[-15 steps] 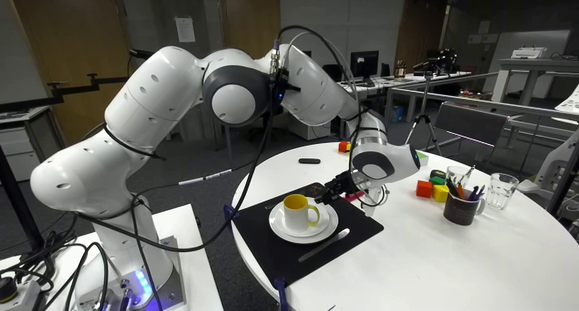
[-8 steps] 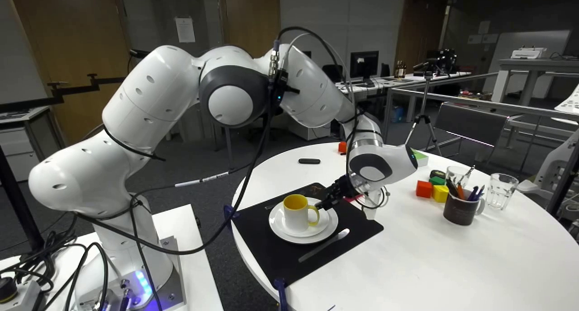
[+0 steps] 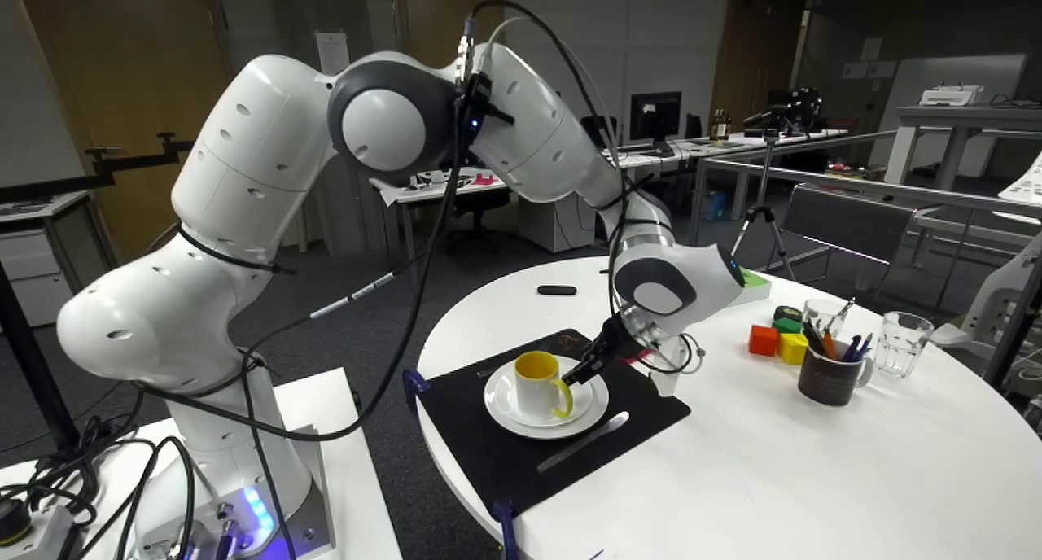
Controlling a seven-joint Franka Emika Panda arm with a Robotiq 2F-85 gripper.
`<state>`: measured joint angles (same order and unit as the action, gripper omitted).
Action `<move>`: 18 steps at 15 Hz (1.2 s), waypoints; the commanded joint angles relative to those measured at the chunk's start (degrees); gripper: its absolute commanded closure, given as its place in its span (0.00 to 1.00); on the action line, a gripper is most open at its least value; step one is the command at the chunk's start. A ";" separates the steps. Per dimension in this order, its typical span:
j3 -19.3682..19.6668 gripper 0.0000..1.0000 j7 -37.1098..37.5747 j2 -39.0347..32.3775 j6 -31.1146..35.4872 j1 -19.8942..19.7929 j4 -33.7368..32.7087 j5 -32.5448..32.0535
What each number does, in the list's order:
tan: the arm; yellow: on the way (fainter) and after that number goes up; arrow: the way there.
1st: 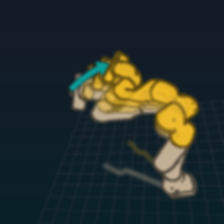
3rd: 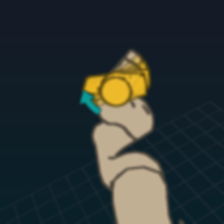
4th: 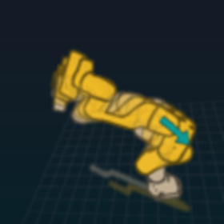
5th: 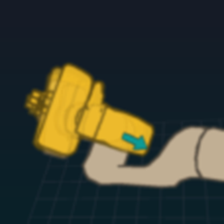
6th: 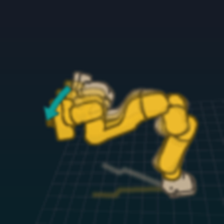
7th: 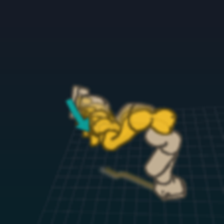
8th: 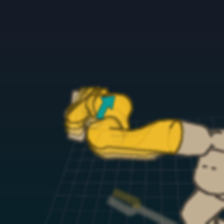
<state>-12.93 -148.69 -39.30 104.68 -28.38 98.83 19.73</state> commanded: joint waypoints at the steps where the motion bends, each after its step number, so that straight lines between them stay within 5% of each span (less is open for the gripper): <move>1: 6.40 0.00 2.24 8.25 4.28 5.18 9.19 1.49; 7: 10.86 0.00 6.68 11.42 5.19 9.48 13.44 1.02; 18: 11.71 0.00 6.51 12.03 4.89 10.87 15.82 1.28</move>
<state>-2.14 -142.37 -30.38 107.88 -18.61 111.28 19.97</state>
